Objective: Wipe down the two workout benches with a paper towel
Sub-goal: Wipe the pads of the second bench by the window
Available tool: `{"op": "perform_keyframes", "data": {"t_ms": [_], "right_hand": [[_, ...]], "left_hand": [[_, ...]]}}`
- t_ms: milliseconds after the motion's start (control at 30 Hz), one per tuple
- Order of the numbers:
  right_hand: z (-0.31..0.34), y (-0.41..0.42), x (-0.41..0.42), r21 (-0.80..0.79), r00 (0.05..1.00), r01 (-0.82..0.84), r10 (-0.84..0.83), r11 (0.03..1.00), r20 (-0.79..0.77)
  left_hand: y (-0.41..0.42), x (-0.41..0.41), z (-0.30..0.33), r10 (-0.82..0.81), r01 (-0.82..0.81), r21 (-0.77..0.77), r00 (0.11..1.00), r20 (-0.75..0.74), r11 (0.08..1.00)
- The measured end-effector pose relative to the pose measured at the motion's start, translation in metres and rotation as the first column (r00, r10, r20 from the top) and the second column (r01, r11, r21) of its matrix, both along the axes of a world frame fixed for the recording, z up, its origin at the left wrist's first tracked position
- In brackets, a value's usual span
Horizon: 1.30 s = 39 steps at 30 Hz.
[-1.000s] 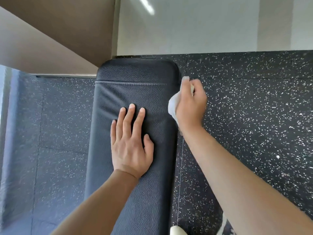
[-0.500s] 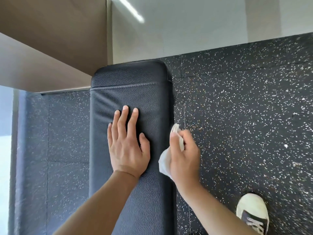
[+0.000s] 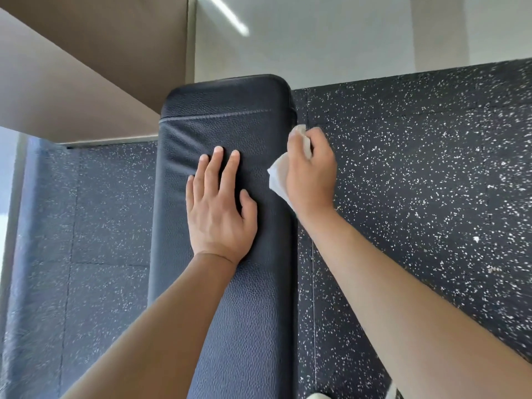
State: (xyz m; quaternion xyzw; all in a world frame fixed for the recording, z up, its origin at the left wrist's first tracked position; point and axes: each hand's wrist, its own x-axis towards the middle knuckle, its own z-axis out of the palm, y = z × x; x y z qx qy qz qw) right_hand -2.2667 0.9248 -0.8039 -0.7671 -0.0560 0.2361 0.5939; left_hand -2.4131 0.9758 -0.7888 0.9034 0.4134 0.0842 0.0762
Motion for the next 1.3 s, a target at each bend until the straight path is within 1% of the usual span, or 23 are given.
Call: {"op": "perform_keyframes", "data": {"t_ms": [167,333,467,533,600,700,800,933,1100,1167,1300], "right_hand": [[-0.005,-0.052,-0.055,-0.02,1.0,-0.01,0.01,1.0,0.012],[-0.003,-0.087,-0.093,-0.024,1.0,-0.005,0.005,1.0,-0.009],[0.002,-0.102,-0.11,-0.041,1.0,-0.004,0.005,0.999,0.01],[0.006,-0.116,-0.127,-0.062,0.999,-0.022,0.024,0.998,0.043],[0.009,-0.137,-0.151,-0.085,0.997,-0.043,0.048,0.995,0.058],[0.007,-0.176,-0.19,-0.108,0.997,-0.048,0.054,0.993,0.054],[0.005,-0.204,-0.218,-0.118,0.998,-0.043,0.047,0.992,0.033],[0.007,-0.191,-0.204,-0.061,0.998,-0.065,0.067,0.996,0.015],[0.002,-0.119,-0.132,-0.067,1.0,0.02,-0.021,0.998,-0.018],[0.0,-0.104,-0.114,-0.075,0.999,0.027,-0.028,0.997,-0.02],[0.002,-0.124,-0.138,-0.071,0.999,0.003,-0.001,0.997,0.032]], "left_hand": [[-0.003,0.0,0.003,0.007,-0.007,-0.011,1.0,-0.007,1.0],[-0.009,-0.003,0.006,0.017,-0.016,0.021,0.997,-0.072,1.0],[-0.037,-0.019,0.006,0.08,-0.081,-0.058,0.996,-0.032,0.995],[-0.064,-0.044,0.006,0.051,-0.052,-0.107,0.999,-0.012,0.993],[-0.091,-0.081,0.008,-0.013,0.011,-0.136,1.0,-0.017,0.991],[-0.126,-0.142,0.009,-0.111,0.103,-0.135,0.993,-0.049,0.985],[-0.161,-0.187,0.007,-0.116,0.106,-0.124,0.99,-0.075,0.987],[-0.176,-0.199,0.002,-0.048,0.044,-0.098,0.998,-0.04,0.994],[-0.177,-0.198,0.002,-0.046,0.043,-0.094,0.998,-0.03,0.995],[-0.177,-0.198,0.002,-0.044,0.041,-0.09,0.998,-0.034,0.995],[-0.176,-0.198,0.001,-0.034,0.031,-0.09,0.999,-0.037,0.995]]}}
